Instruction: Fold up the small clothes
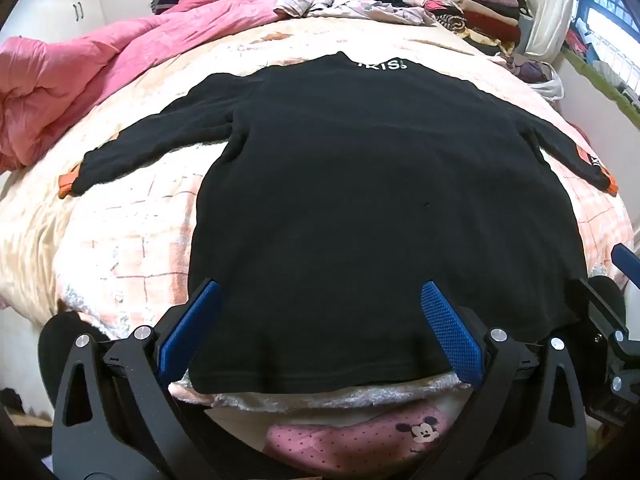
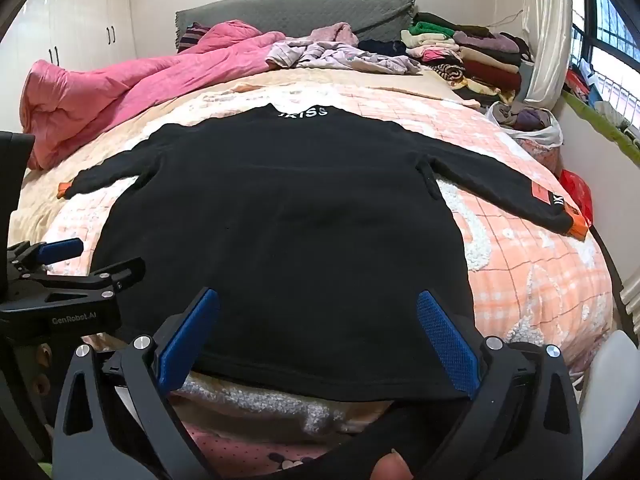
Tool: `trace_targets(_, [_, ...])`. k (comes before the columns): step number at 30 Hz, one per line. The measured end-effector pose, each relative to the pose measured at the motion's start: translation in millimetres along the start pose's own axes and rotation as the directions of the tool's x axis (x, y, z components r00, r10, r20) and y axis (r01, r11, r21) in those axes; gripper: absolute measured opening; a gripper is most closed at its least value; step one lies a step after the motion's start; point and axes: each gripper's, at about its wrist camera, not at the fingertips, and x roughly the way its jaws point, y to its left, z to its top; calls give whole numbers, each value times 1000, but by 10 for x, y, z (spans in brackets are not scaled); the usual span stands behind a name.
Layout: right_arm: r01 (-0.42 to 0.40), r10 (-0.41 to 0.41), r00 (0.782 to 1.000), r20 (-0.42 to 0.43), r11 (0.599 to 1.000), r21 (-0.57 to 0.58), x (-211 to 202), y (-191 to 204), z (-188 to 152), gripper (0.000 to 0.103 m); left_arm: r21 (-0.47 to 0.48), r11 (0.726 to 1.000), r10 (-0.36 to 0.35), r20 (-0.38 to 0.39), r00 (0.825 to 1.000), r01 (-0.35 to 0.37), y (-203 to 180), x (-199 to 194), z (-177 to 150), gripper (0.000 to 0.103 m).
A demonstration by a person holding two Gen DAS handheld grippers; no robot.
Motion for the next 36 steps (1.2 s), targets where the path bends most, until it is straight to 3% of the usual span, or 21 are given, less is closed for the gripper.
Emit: trace_targets(36, [11,-10,1000,21,1000,-12,-74,43,10,99,-10,1000,8,27,1000,-8,86,-66,51,94])
